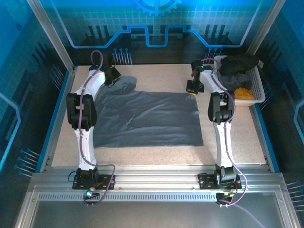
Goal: Fold and stack the t-shirts
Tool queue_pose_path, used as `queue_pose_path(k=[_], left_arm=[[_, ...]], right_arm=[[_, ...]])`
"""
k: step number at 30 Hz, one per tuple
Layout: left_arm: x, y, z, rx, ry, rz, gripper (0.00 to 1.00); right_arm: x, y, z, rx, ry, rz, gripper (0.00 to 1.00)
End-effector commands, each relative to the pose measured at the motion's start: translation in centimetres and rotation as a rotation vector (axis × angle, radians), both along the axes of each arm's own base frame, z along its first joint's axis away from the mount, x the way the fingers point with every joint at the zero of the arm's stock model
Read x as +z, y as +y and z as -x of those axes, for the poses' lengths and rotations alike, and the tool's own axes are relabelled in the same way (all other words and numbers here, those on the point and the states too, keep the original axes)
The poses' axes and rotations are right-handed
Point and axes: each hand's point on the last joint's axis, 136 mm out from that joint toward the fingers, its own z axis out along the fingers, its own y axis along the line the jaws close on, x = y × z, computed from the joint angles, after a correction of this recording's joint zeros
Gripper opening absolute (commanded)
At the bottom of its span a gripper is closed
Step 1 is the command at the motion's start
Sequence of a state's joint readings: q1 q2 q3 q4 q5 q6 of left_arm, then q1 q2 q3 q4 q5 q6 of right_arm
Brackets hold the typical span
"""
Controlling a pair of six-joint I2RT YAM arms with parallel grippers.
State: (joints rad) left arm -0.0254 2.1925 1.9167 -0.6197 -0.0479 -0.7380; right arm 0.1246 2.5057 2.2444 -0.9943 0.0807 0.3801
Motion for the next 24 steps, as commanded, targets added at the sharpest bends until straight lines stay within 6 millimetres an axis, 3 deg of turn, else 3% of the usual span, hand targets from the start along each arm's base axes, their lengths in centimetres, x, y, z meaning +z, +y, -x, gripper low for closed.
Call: queue_pose_path(k=[1,6,11,17,24], left_arm=[[3.4,0.2,2.1,0.044,-0.053,0.028,0.00],[4.2,1.2,7.4,0.124,-0.056,0.026,0.00],[4.6,3.2,13.7,0.239,-0.050,-0.033,0.00],[3.0,4.3,19.9,0.296,-0.012,-0.066,0.00],[3.4,5.6,24.7,0.333,0.000,-0.091,0.00]], right_arm=[[4.2,1.3,-0.1,0.092,-0.085,0.051,0.00],[7.7,2.6,0.9,0.102,-0.193,0.057,0.00],[9.9,1.6,3.8,0.001,-0.237,0.065,0.00],[8.1,0.4,8.4,-0.048,-0.191,0.085,0.00],[6.4,-1.3,12.9,-0.073,-0.141,0.063,0.00]])
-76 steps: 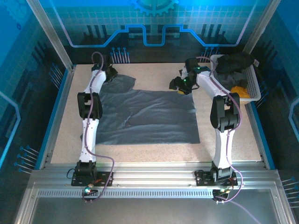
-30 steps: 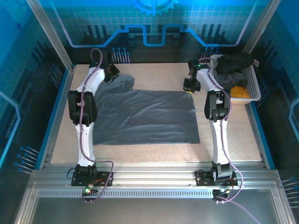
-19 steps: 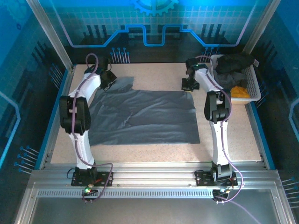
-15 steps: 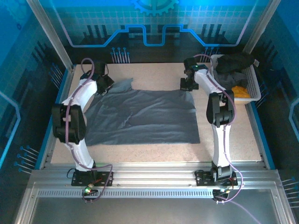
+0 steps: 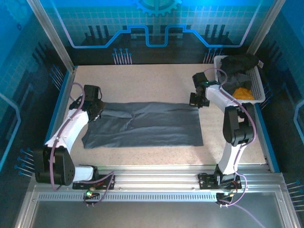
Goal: Fold and stack the t-shirts
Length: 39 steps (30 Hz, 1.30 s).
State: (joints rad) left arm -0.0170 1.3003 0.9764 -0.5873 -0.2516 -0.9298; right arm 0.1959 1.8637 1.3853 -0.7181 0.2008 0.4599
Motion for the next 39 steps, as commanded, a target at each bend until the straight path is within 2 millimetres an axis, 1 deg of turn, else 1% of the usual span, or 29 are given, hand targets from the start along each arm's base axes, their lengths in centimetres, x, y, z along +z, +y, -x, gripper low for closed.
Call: queue_pose_path(k=[1,4,7,12,18,23,32,34,35,39], left_arm=[[0.8,1.3,2.3,0.052,-0.002,-0.028,0.00],[0.8,1.4,3.7,0.059,0.014,-0.013,0.00],[0.9,1.4,4.6,0.065,0.025,0.000,0.00],[1.5,1.7,5.6,0.053,0.049,-0.026,0.00],[1.0,2.3,7.1,0.044,0.088,-0.071,0.00],[0.6,2.6,7.6,0.038,0.109,-0.099,0.00],[0.9,3.4,8.0,0.039,0.125,-0.154,0.00],[1.1,3.5,8.0,0.040,0.124,-0.160,0.00],[1.2,3.5,8.1,0.038,0.125,-0.167,0.00],[1.1,3.7,8.5,0.033,0.139,-0.181,0.00]], right_arm=[[1.7,-0.6,0.3,-0.032,-0.061,-0.025,0.00],[1.5,-0.5,1.2,-0.026,-0.050,-0.024,0.00],[1.3,-0.3,2.0,-0.018,-0.035,-0.018,0.00],[1.4,0.0,3.1,0.003,-0.021,0.003,0.00],[0.4,-0.1,5.5,-0.012,0.023,0.020,0.00],[-0.6,0.1,6.8,-0.006,0.052,0.016,0.00],[-1.3,0.0,7.6,-0.003,0.081,0.031,0.01],[-1.4,0.0,7.9,-0.003,0.086,0.038,0.02],[-1.4,0.0,8.0,-0.005,0.089,0.041,0.04],[-1.3,-0.2,8.6,-0.018,0.090,0.046,0.16]])
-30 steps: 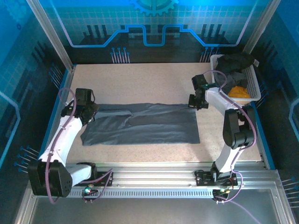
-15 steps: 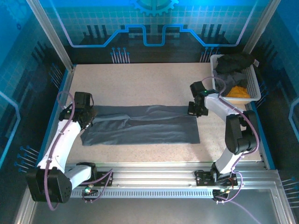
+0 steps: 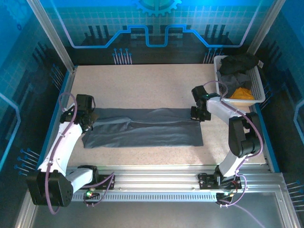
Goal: Fold and stack the t-shirts
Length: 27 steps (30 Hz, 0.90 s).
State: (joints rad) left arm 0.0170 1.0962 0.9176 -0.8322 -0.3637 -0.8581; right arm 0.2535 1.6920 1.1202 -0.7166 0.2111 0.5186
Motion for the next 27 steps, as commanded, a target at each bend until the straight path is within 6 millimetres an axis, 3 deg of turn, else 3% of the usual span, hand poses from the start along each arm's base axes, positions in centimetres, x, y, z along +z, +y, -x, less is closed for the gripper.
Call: queue_pose_path(k=[1,5,10,16,27], left_arm=[[0.1,0.8,1.3,0.002,0.026,-0.044,0.00],[-1.3,0.4,2.3,-0.003,0.062,-0.020,0.00],[-2.5,-0.1,2.6,-0.025,0.086,0.004,0.00],[-3.3,-0.5,3.2,-0.015,0.104,0.027,0.00],[-5.4,-1.5,6.3,0.023,0.188,0.091,0.00]], right_arm=[[0.6,-0.6,1.2,-0.022,0.003,0.037,0.20],[0.3,-0.8,1.1,-0.044,0.009,0.030,0.32],[0.4,-0.3,0.0,-0.056,0.008,0.009,0.33],[0.8,1.3,-1.0,-0.018,0.003,-0.016,0.28],[-2.4,0.6,0.1,-0.069,0.106,-0.019,0.14]])
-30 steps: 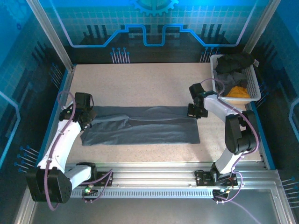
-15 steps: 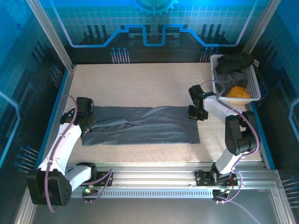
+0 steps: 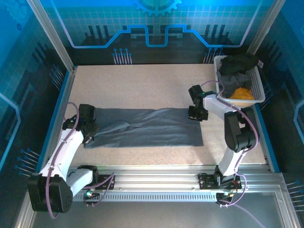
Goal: Fold and stack the t-shirts
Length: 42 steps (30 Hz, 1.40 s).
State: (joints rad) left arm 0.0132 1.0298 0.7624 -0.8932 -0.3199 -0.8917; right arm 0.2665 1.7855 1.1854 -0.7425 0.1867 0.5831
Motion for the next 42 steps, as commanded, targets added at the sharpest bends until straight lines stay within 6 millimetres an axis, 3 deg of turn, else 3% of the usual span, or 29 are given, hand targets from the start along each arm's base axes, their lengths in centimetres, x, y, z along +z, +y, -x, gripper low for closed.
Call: queue_pose_path(k=[1,5,20,22,25,26,29,32,34,36,39,42], left_arm=[[-0.7,-0.7,1.7,0.012,0.055,0.030,0.00],[-0.4,-0.1,2.3,-0.002,0.083,-0.020,0.00],[-4.0,-0.9,2.9,-0.025,0.156,0.023,0.00],[-4.2,-1.4,2.5,-0.028,0.147,0.049,0.09],[-3.3,-1.3,1.7,-0.017,0.130,0.050,0.39],[-2.4,-1.0,1.4,-0.012,0.119,0.032,0.42],[0.3,-0.5,-1.6,-0.023,0.021,0.000,0.45],[0.5,-0.4,-6.1,0.004,-0.067,0.064,0.46],[-1.0,-1.3,-10.1,-0.012,-0.107,0.159,0.43],[-2.8,-1.8,-12.8,-0.024,-0.073,0.198,0.37],[-6.2,-2.5,-14.8,-0.036,0.027,0.260,0.31],[-8.8,-3.6,-16.0,-0.058,0.084,0.331,0.28]], right_arm=[[-1.2,-0.6,0.7,-0.022,0.054,0.006,0.11],[-1.3,-1.3,0.6,-0.025,0.058,0.025,0.00],[0.1,-1.5,-0.2,0.010,0.027,0.061,0.00],[0.6,-1.5,-0.5,0.023,0.019,0.075,0.00],[1.5,-1.3,-0.9,0.043,-0.005,0.095,0.01],[1.9,-1.0,-1.1,0.053,-0.020,0.097,0.05],[2.5,0.5,-1.7,0.096,-0.045,0.066,0.17],[2.2,3.7,-2.2,0.160,-0.042,-0.049,0.27],[1.4,5.9,-2.3,0.190,-0.009,-0.120,0.28],[0.3,7.1,-2.1,0.190,0.048,-0.159,0.28],[-1.3,6.8,-2.2,0.145,0.130,-0.163,0.28],[-2.4,5.1,-2.9,0.094,0.180,-0.137,0.29]])
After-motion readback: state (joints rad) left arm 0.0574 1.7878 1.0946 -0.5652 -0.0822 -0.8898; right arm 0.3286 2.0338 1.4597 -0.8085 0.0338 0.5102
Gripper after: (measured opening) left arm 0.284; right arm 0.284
